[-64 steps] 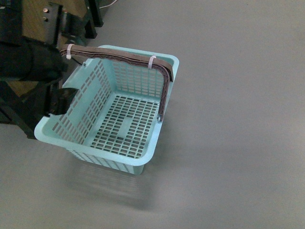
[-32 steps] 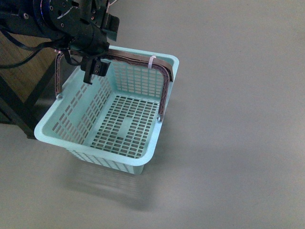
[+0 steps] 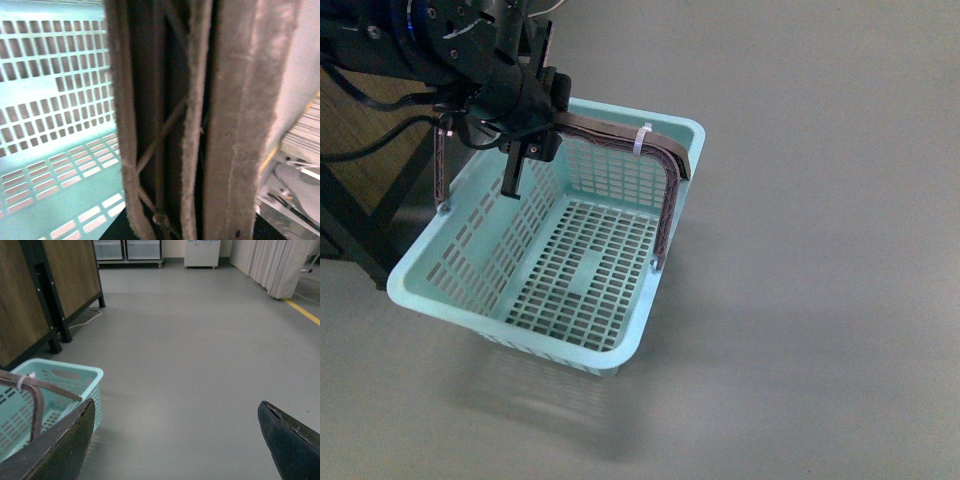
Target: Pick lemon and mango into basket
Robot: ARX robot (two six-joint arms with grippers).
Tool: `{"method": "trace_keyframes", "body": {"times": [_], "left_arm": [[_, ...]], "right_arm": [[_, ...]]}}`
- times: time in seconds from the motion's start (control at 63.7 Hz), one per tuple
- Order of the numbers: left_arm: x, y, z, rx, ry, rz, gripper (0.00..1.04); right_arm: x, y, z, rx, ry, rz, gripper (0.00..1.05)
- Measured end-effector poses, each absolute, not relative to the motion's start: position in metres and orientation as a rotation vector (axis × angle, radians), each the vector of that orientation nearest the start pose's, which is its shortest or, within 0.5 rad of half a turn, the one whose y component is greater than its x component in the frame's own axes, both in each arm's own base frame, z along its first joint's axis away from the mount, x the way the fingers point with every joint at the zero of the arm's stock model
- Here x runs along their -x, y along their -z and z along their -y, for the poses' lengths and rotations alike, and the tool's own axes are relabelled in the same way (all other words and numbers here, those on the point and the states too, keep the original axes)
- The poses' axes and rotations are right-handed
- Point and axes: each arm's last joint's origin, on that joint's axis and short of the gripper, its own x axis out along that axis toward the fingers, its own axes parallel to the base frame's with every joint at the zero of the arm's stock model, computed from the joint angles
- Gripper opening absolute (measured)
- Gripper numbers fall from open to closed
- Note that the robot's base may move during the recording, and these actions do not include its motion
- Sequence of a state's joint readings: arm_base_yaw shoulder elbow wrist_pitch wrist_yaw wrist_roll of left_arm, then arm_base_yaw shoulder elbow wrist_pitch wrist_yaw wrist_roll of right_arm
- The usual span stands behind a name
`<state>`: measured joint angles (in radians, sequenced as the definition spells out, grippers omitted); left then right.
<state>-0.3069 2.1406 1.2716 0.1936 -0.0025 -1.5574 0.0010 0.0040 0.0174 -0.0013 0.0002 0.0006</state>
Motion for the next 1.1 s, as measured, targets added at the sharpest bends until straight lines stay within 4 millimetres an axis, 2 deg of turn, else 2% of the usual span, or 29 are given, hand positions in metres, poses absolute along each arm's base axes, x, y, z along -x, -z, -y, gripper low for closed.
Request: {"method": "trace_keyframes", "body": {"times": [0.094, 0.141, 0.251, 0.361, 0.439, 0.533, 0.706, 1.098], "left_arm": [[-0.396, -0.166, 0.128, 1.419, -0.221, -0.668, 0.17], [-0.382, -0.196, 0.123, 1.448, -0.180, -0.619, 0.17], [-0.353, -0.249, 0.113, 1.492, -0.124, -0.541, 0.17], [-0.329, -0.282, 0.104, 1.513, -0.110, -0.477, 0.17], [-0.304, -0.307, 0.096, 1.517, -0.116, -0.423, 0.17], [-0.290, -0.314, 0.092, 1.506, -0.129, -0.405, 0.17], [-0.276, -0.315, 0.092, 1.487, -0.135, -0.435, 0.17], [-0.272, -0.315, 0.099, 1.468, -0.095, -0.476, 0.17]], "right_arm": [[-0.097, -0.169, 0.000, -0.001, -0.001, 0.012, 0.96], [-0.097, -0.169, 0.000, 0.000, 0.000, 0.012, 0.96], [-0.097, -0.169, 0.000, -0.001, 0.000, 0.012, 0.96], [-0.097, -0.169, 0.000, -0.001, -0.001, 0.012, 0.96], [-0.097, -0.169, 0.000, -0.001, -0.001, 0.012, 0.96], [-0.097, -0.169, 0.000, -0.001, 0.000, 0.012, 0.96], [-0.097, -0.169, 0.000, -0.001, -0.001, 0.012, 0.96], [-0.097, -0.169, 0.000, -0.001, -0.001, 0.012, 0.96]]}}
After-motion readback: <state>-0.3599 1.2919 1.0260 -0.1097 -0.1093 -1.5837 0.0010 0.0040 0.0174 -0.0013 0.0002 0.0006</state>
